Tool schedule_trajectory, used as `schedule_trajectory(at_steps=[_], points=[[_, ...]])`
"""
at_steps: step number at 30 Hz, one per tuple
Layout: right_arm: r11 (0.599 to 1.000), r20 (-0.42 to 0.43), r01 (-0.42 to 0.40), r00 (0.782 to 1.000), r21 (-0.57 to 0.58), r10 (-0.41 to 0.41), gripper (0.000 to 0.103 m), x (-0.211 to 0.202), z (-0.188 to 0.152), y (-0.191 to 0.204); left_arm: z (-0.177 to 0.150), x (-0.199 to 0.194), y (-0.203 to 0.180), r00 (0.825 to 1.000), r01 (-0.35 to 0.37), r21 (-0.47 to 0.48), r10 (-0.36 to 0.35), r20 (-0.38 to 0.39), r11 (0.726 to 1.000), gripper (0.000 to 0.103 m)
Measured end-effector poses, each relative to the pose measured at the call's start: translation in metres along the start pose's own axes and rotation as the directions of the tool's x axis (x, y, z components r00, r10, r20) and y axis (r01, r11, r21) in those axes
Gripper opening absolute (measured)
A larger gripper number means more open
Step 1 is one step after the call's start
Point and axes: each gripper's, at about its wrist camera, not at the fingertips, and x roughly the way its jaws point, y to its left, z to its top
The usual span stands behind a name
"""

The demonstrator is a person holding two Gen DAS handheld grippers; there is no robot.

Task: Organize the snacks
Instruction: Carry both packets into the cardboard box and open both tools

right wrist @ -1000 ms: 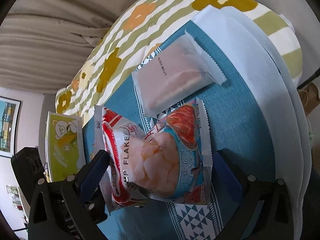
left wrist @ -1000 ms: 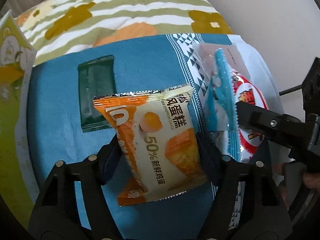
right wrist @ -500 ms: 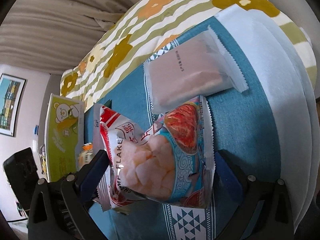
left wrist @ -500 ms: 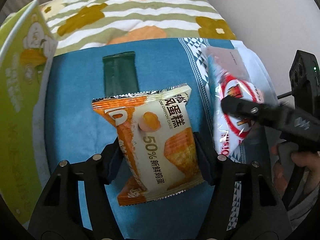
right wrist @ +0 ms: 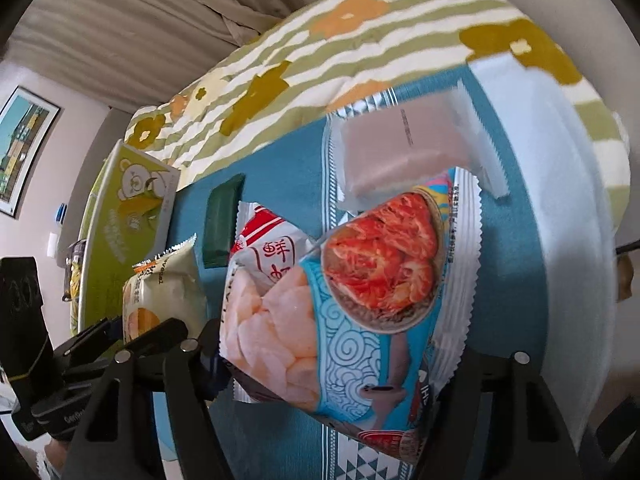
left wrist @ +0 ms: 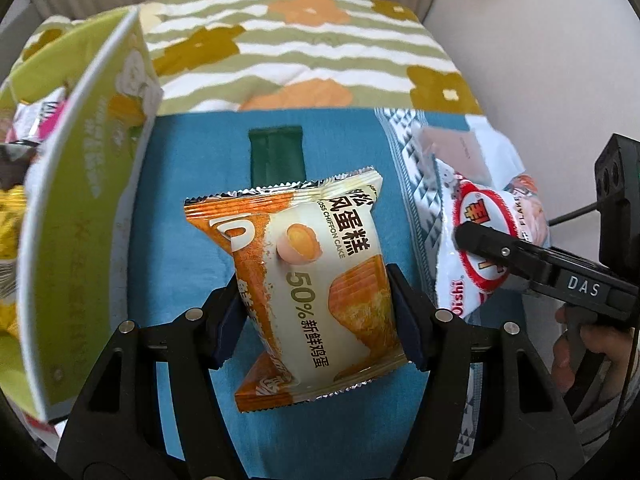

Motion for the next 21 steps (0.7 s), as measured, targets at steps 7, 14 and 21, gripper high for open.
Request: schedule_trajectory(at_steps=[7,14,21], points=[[0.992,0.074,0.009,0.997,-0.124,0.001,0.066,-0.042,0.006,0.032,0.001,-0.059,0.007,0.992,-0.021,-0.041,0.026,0.127,0.999,0.061],[0.967,0.093,-0.052,0.993,-0.248,0.077,0.066,-0.065,0.009,0.077,0.002,-0.129,0.046,0.966,-0.078,-0.125,0.105,0.236,0.989,0.061],[0.924,0.094,-0.115,0.983,-0.364,0.159,0.066,-0.058,0.018,0.15,0.012,-0.17,0.105,0.942,-0.114,-0.177,0.163,0.293,0.978,0.061]])
